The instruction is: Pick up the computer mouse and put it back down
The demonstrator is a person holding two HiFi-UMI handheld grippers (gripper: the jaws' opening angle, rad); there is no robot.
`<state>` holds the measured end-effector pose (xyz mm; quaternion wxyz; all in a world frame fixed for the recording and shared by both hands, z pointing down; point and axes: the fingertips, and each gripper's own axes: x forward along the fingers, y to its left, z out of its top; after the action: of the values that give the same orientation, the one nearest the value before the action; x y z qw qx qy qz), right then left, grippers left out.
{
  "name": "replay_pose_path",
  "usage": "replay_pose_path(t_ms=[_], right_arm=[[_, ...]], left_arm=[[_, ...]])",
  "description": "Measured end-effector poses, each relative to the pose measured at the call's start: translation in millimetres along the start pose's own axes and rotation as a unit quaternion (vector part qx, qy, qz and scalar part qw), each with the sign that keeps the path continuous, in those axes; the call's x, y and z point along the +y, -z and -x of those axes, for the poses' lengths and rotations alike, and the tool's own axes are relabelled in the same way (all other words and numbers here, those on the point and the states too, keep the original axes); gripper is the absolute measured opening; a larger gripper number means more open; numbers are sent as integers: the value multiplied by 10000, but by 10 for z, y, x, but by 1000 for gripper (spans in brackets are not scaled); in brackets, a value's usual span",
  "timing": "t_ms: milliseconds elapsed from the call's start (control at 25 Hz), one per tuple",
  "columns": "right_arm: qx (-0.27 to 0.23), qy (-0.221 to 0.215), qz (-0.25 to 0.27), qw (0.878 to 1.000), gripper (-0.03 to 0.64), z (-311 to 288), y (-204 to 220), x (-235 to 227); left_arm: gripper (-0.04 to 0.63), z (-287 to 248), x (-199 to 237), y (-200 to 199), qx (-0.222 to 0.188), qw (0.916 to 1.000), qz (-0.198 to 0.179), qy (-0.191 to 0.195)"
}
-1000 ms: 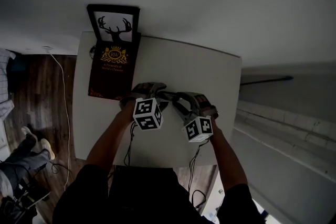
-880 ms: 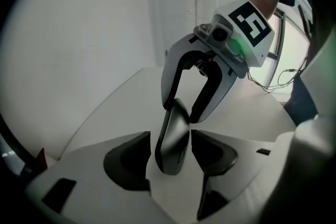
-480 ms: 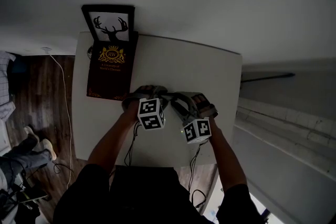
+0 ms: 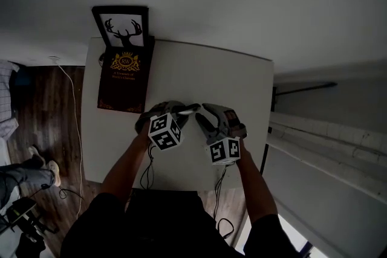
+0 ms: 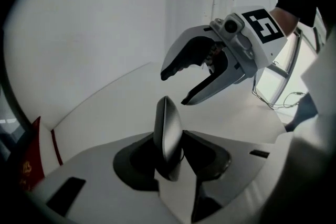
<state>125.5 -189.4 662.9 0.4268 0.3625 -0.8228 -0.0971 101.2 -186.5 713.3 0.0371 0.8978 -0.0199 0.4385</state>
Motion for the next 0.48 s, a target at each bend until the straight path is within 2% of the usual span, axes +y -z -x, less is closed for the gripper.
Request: replay_pose_path(t_ms=[120, 240, 400, 480], right_arm=[[-55, 395, -1111, 9930, 189, 160, 22, -136], [-179, 800, -2323, 9692, 180, 306, 107, -188], [-180, 1076, -3108, 9442, 151, 446, 250, -55], [-246, 1179, -3557, 9268, 132, 540, 306, -9]], left_arm=[[129, 88, 11, -59, -353, 9977, 530, -234], [127, 146, 4, -100, -640, 9916, 999, -520], [126, 202, -57, -127, -865, 9818, 1458, -850], [126, 270, -88, -171, -1011, 9764, 1609, -1028]])
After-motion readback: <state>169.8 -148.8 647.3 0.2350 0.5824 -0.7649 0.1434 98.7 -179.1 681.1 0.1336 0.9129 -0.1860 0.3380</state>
